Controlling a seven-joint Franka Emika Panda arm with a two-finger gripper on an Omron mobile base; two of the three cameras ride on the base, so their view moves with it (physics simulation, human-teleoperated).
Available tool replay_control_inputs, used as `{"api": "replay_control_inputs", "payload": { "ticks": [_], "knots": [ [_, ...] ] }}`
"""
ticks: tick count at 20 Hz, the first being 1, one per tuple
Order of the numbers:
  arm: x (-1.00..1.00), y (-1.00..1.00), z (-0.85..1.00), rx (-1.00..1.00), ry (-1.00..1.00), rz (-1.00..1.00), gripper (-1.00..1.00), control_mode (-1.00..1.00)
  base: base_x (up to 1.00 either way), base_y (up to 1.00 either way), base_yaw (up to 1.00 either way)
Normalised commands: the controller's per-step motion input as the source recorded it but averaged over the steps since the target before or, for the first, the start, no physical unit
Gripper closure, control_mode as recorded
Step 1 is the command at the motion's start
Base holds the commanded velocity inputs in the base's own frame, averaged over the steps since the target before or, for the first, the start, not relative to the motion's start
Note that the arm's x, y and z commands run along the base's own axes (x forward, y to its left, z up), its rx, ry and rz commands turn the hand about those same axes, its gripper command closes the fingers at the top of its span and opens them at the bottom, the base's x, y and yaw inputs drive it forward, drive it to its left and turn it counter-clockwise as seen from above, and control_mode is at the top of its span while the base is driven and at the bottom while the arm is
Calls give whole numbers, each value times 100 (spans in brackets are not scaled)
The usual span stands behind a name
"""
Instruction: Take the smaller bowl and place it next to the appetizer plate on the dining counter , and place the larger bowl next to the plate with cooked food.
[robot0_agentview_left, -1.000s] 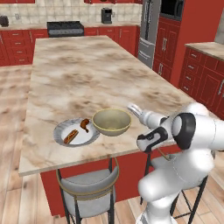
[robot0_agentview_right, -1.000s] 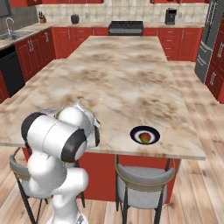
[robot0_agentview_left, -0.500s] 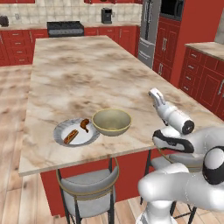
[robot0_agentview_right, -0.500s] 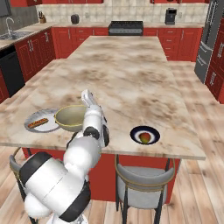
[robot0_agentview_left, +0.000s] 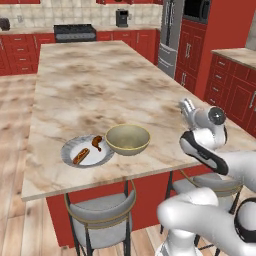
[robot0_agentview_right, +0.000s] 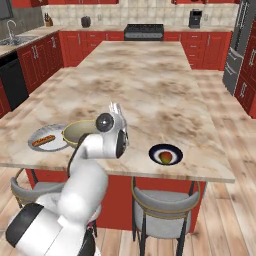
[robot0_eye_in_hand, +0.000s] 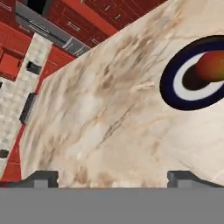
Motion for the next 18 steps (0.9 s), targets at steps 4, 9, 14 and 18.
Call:
{"api": "replay_control_inputs", "payload": {
  "ticks": [4, 9, 14, 18],
  "knots": [
    [0, -2, -43, -21, 100, -33, -100, -100, 0, 0, 0],
    [-63, -2, -45, -5, 49, -14, -100, -100, 0, 0, 0],
    [-100, 11, 66, 9, -30, 12, -100, -100, 0, 0, 0],
    [-97, 50, 35, 0, 0, 39, -100, -100, 0, 0, 0]
  ]
}}
